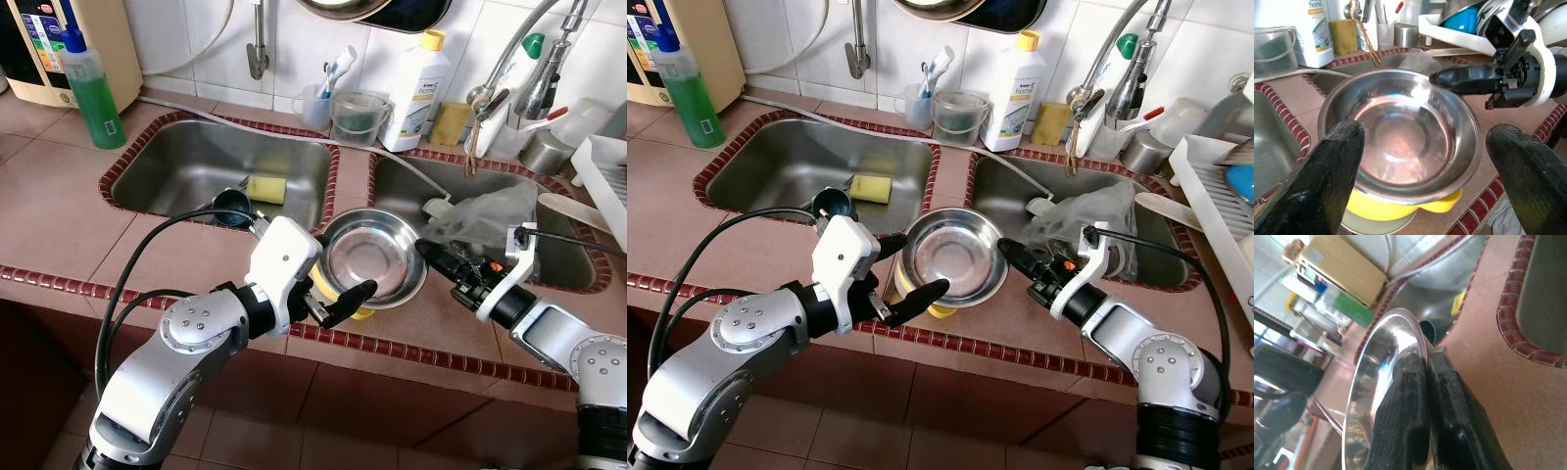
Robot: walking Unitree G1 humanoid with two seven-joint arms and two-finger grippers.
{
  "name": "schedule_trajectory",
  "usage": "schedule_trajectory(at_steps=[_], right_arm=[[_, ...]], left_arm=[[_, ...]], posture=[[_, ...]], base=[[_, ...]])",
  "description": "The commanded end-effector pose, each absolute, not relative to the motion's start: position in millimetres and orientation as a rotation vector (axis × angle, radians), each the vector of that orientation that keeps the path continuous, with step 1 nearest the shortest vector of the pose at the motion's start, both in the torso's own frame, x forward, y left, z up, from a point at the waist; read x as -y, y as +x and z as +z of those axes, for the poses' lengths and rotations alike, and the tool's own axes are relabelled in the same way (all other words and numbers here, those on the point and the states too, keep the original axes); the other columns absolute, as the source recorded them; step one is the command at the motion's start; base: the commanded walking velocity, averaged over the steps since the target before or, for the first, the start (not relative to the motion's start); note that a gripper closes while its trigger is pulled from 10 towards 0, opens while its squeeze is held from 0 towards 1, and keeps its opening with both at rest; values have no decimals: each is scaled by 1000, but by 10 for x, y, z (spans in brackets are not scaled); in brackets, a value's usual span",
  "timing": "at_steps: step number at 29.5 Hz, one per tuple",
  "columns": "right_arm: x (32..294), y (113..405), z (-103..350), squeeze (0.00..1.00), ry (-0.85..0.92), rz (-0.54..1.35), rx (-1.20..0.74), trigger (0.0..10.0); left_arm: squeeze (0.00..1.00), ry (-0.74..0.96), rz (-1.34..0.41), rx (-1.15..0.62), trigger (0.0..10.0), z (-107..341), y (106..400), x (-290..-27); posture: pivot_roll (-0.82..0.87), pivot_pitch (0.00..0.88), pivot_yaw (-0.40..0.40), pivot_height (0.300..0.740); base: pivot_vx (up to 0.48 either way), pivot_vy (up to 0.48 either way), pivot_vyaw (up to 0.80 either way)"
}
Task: Kitchen organization
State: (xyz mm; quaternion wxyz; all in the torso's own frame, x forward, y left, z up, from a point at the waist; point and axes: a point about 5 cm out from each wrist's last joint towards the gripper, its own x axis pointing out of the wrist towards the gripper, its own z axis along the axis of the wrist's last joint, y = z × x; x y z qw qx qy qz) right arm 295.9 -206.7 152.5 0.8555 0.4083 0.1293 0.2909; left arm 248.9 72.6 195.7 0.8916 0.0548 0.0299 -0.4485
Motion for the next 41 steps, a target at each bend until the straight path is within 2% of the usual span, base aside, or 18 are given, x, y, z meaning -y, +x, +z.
schedule_trajectory(at_steps=[1, 11, 12, 13, 17, 18, 19, 23, 24, 33, 35, 40, 41], right_arm=[[2093, 2967, 1622, 0, 880, 637, -215, 10000], [2033, 2985, 1780, 0, 966, 705, -98, 10000], [2015, 2984, 1794, 0, 969, 715, -86, 7098], [2007, 2971, 1813, 0, 982, 734, -70, 0], [2014, 2994, 1814, 0, 977, 707, -56, 0], [2019, 2993, 1834, 0, 975, 711, -39, 2118], [2021, 2994, 1860, 0, 957, 709, -14, 10000], [2018, 3001, 1966, 0, 872, 692, 68, 10000], [2000, 3009, 1999, 0, 786, 661, 96, 10000], [1980, 3002, 2236, 0, 693, 651, 243, 10000], [1975, 3006, 2397, 0, 634, 607, 355, 10000], [2004, 3040, 2498, 0, 601, 524, 433, 10000], [2041, 3079, 2552, 0, 564, 434, 472, 10000]], left_arm=[[0, 117, -945, -57, 10000, 1975, 2460, -693], [0, 117, -927, -54, 10000, 1980, 2495, -714], [0, 117, -925, -53, 10000, 1980, 2500, -716], [0, 122, -924, -51, 10000, 1981, 2503, -716], [0, 123, -903, -40, 10000, 1992, 2535, -737], [0, 121, -890, -37, 10000, 1996, 2554, -750], [0, 120, -875, -34, 10000, 1999, 2577, -767], [0, 72, -756, -9, 10000, 2071, 2756, -900], [0, 69, -724, 15, 10000, 2114, 2811, -952], [0, 83, -644, 62, 10000, 2214, 2981, -1086], [0, 113, -559, 106, 10000, 2267, 3114, -1184], [0, 119, -490, 140, 10000, 2275, 3210, -1263], [0, 107, -438, 122, 10000, 2237, 3285, -1323]], posture=[[-27, 72, -93, 740], [-15, 57, -87, 740], [-15, 57, -87, 740], [-13, 53, -87, 740], [-10, 43, -85, 740], [-10, 43, -85, 740], [-8, 36, -85, 740], [-8, 24, -82, 740], [-8, 18, -80, 740], [-12, 0, -70, 740], [-16, 0, -65, 740], [-17, 0, -58, 740], [-21, 0, -56, 740]], base=[[0, 0, 0], [0, 0, 0], [0, 0, 0], [0, 0, 0], [0, 0, 0], [0, 0, 0], [0, 0, 0], [0, 0, 0], [0, 0, 0], [0, 0, 0], [0, 0, 0], [0, 0, 0], [0, 0, 0]])
